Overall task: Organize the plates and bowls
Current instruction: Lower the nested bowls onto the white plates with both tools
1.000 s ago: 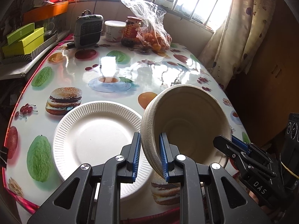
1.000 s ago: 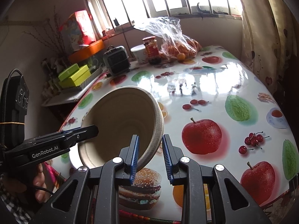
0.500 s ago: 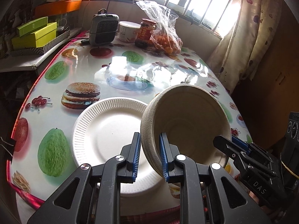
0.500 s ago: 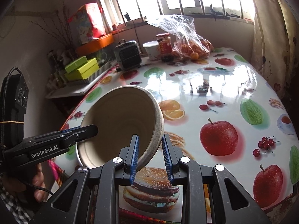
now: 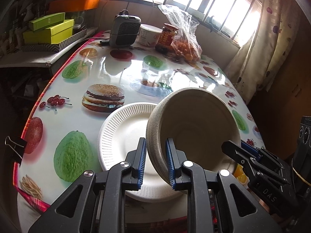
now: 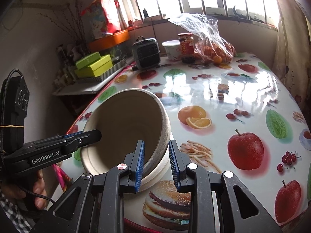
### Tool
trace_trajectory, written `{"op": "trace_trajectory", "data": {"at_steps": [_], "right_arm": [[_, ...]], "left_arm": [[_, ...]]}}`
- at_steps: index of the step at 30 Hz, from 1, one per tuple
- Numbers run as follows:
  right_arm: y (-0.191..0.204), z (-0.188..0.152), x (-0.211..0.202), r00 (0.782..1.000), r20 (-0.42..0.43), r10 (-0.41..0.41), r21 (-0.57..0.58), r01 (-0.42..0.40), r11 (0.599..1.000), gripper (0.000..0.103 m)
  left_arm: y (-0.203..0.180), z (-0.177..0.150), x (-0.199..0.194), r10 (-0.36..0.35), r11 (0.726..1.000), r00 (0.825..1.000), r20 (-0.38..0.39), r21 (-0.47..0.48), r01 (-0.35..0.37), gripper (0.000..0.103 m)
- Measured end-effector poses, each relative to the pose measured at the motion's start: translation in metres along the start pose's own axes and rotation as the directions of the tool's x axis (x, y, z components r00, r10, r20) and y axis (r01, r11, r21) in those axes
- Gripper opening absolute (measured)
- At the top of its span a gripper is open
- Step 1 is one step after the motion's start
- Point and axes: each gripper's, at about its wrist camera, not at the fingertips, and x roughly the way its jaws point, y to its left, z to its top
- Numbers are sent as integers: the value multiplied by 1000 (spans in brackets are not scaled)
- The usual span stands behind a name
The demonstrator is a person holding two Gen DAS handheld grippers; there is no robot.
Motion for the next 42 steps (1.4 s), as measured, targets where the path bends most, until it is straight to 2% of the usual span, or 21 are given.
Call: {"op": "trace_trajectory", "data": {"at_steps": [21,42], "right_arm": [[20,9,33,998,-56,42,-36,-44,998,25],[16,12,51,995,-88,50,-20,-52,998,26]], "left_arm": [[31,5,7,48,997,999,-14,-53,-49,21],[35,9,16,59,997,998,-31,-55,-61,21]]}}
